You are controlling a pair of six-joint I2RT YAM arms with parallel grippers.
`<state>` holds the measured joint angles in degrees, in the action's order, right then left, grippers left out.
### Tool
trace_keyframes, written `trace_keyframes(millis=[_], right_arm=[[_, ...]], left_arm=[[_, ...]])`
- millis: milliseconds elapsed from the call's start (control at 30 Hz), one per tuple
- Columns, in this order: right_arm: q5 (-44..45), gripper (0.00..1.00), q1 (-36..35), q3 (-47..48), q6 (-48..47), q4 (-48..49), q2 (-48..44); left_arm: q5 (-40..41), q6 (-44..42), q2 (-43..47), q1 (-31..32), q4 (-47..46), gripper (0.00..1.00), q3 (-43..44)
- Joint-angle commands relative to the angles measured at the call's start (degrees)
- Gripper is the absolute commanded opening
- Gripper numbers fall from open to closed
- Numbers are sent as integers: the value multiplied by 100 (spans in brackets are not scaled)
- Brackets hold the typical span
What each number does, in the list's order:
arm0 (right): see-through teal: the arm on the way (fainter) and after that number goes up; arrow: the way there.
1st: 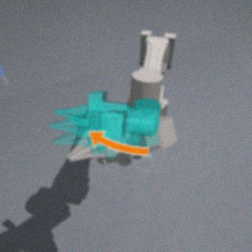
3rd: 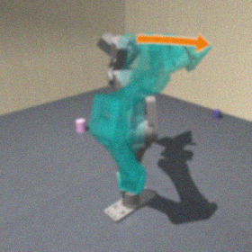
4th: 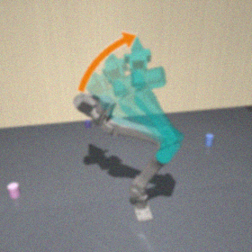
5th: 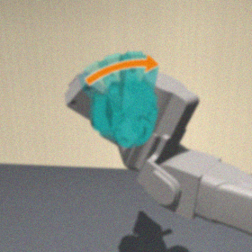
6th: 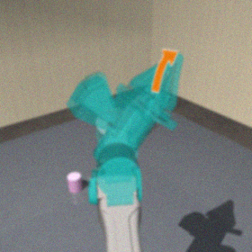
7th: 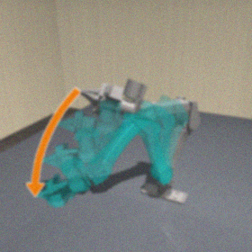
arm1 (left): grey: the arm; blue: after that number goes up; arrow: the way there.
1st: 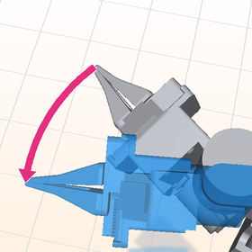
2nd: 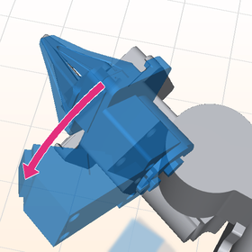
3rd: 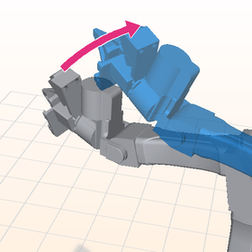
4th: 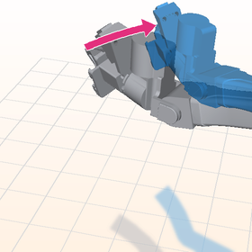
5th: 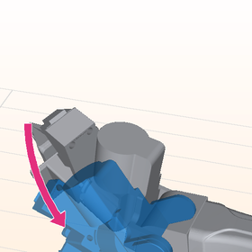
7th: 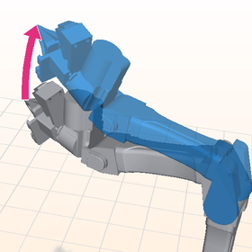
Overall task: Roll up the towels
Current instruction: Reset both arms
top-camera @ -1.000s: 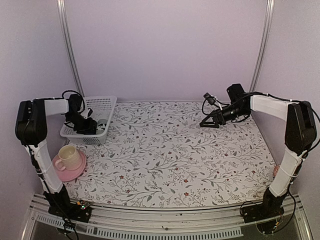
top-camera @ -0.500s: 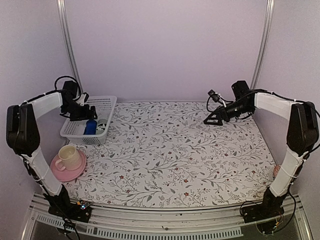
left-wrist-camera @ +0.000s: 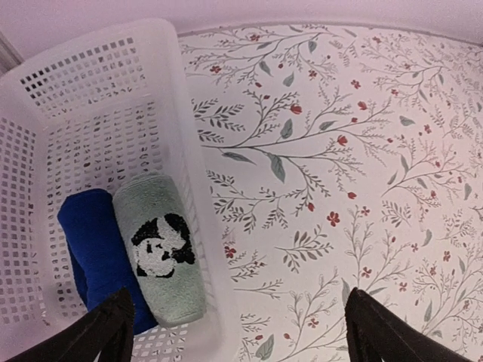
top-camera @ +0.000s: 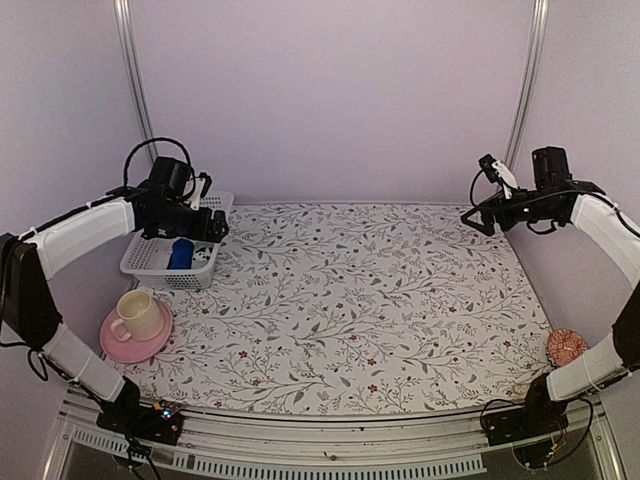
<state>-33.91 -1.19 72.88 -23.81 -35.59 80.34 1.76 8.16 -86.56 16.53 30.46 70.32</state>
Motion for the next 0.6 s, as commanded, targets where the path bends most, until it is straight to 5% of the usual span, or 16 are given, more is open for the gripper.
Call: trace_keyframes(millis=[0, 200, 567], right_arm=[[871, 99, 57, -694, 207, 538, -953], [1641, 99, 55, -1548, 685, 1029, -2054], [1839, 99, 57, -2459, 643, 1345, -3348]], left_arm=[[666, 276, 546, 686, -359, 97, -165], [1431, 268, 1200, 1813, -526, 97, -575], [2230, 1014, 3195, 2476, -1349, 97, -2449]])
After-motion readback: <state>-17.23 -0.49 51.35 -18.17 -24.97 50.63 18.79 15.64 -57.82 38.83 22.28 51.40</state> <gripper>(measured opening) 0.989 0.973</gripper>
